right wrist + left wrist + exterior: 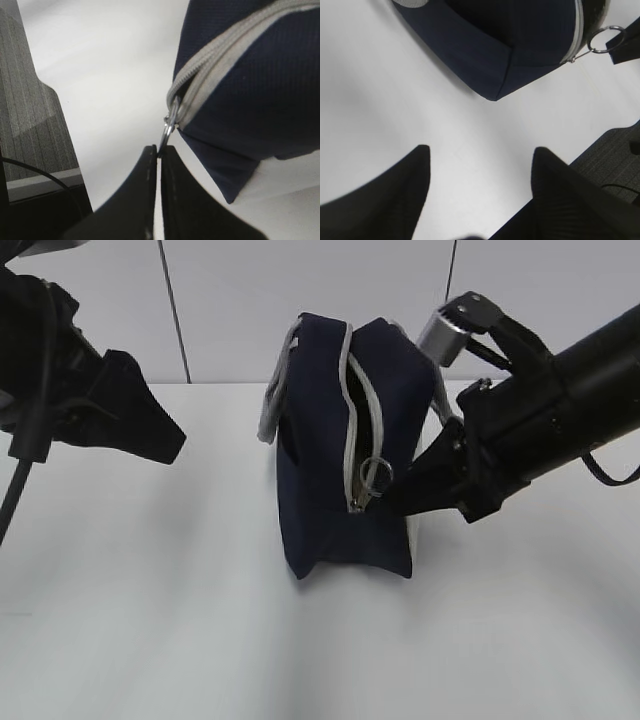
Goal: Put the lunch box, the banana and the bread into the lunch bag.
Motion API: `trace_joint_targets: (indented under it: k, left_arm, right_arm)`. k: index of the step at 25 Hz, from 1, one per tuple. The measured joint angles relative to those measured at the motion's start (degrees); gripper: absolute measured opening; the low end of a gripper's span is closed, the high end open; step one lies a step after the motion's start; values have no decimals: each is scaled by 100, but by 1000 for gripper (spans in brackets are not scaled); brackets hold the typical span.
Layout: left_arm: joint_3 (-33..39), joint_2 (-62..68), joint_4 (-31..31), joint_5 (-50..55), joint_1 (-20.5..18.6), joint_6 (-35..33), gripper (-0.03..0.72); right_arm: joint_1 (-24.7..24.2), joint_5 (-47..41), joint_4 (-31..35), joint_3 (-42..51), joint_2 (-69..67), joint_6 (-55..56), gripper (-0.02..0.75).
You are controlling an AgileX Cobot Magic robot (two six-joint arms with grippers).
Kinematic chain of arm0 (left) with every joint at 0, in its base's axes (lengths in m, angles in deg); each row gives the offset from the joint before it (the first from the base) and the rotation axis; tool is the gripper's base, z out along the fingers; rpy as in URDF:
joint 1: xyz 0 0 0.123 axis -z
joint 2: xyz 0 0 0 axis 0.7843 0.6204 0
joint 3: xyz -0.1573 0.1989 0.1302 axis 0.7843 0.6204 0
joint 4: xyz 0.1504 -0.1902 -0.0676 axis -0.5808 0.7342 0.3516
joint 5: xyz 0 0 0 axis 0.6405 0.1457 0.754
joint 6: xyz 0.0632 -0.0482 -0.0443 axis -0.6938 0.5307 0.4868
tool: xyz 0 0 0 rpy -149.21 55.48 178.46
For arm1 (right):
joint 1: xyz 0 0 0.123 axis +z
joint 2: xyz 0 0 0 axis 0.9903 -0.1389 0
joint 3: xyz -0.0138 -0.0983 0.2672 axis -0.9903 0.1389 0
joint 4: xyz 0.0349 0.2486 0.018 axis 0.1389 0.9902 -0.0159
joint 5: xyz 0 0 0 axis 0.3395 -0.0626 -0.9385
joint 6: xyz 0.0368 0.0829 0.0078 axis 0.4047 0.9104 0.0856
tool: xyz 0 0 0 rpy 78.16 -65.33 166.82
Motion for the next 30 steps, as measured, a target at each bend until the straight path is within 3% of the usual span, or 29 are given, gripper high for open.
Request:
trace_joint_targets:
  k: [9,23,25,27,30]
  left_arm:
    - [0,0,0,-12,0,0,445]
    - [0,0,0,-16,0,0,445]
    - [0,0,0,-16,0,0,445]
    - [0,0,0,-16,0,0,445]
    - [0,0,0,-16,0,0,445]
  right_arm:
    - [0,-83,-998,-4,0,1091,0]
    - [0,-861,-1088,-11,0,1260,13]
    - [0,-930,-1088,-17,0,1260,74]
    - [0,-952,-1088,-17,0,1260,230]
    - [0,-927,-1088,-17,0,1243,404]
